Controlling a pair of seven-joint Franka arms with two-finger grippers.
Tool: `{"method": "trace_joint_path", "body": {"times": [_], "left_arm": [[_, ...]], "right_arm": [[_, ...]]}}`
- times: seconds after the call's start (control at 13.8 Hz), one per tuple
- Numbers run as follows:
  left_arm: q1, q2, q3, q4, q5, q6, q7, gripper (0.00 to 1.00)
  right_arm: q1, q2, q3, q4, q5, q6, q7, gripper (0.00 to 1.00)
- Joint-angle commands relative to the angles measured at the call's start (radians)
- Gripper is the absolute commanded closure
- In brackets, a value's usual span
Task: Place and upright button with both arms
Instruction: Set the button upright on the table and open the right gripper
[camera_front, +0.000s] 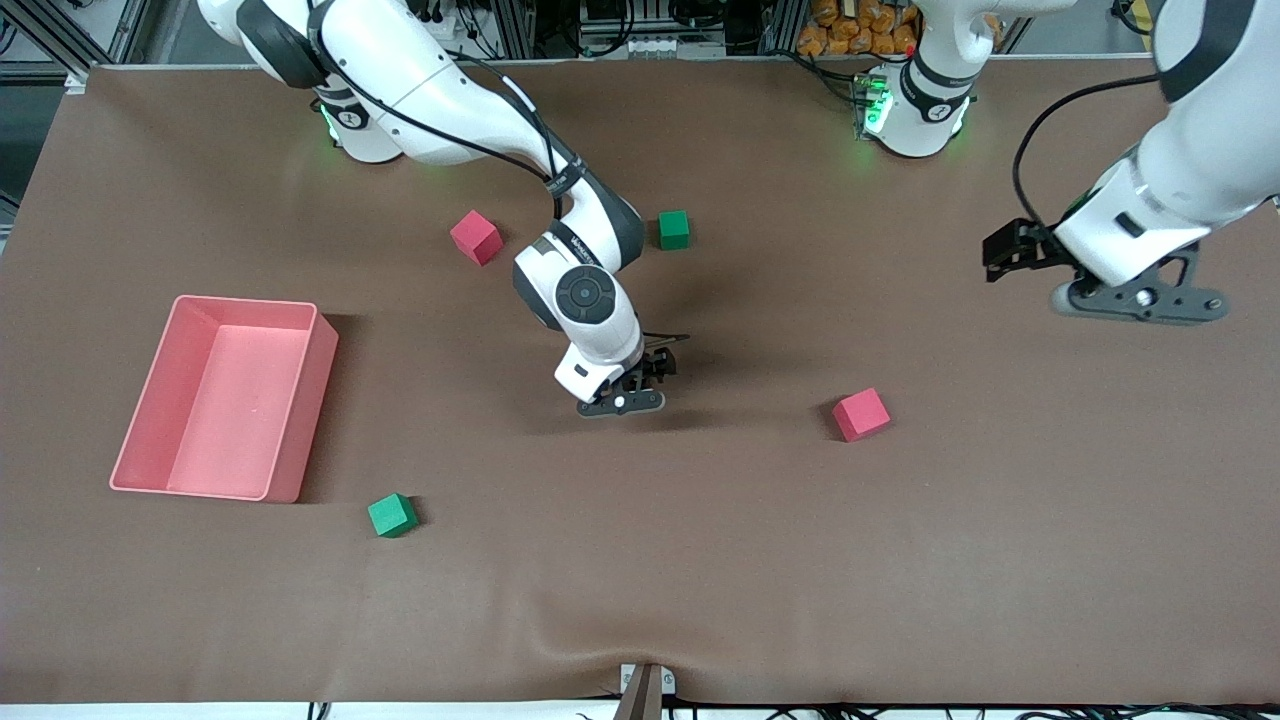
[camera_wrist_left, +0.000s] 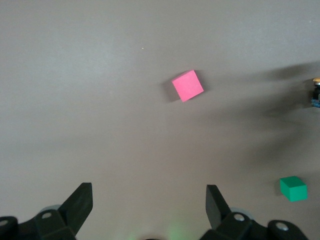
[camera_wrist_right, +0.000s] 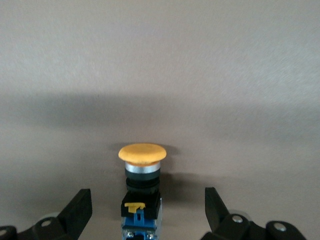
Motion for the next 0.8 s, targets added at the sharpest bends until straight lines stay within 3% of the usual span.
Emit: {"method": "trace_joint_path", "body": {"times": [0.0, 0.29, 0.51, 0.73], "left_arm": [[-0.014, 0.046, -0.001, 0.034, 0.013, 0.0, -0.004, 0.0], [-0.051, 0.094, -0.001, 0.035, 0.008, 0.016, -0.01, 0.0], [-0.086, 0.135, -0.007, 0.035, -0.006, 0.084, -0.047, 0.0], [-0.098, 0.188, -0.007, 0.041, -0.035, 0.135, -0.051, 0.0]], "right_arm": [[-0.032, -0.061, 0.001, -0.003, 0.008, -0.065, 0.011, 0.0], [-0.177, -0.217, 0.001, -0.009, 0.009, -0.29, -0.011, 0.0], [-0.28, -0.329, 0.001, -0.03, 0.006, -0.303, -0.023, 0.0], [-0.358, -0.458, 0.001, -0.076, 0.005, -0.403, -0.131, 0.0]]}}
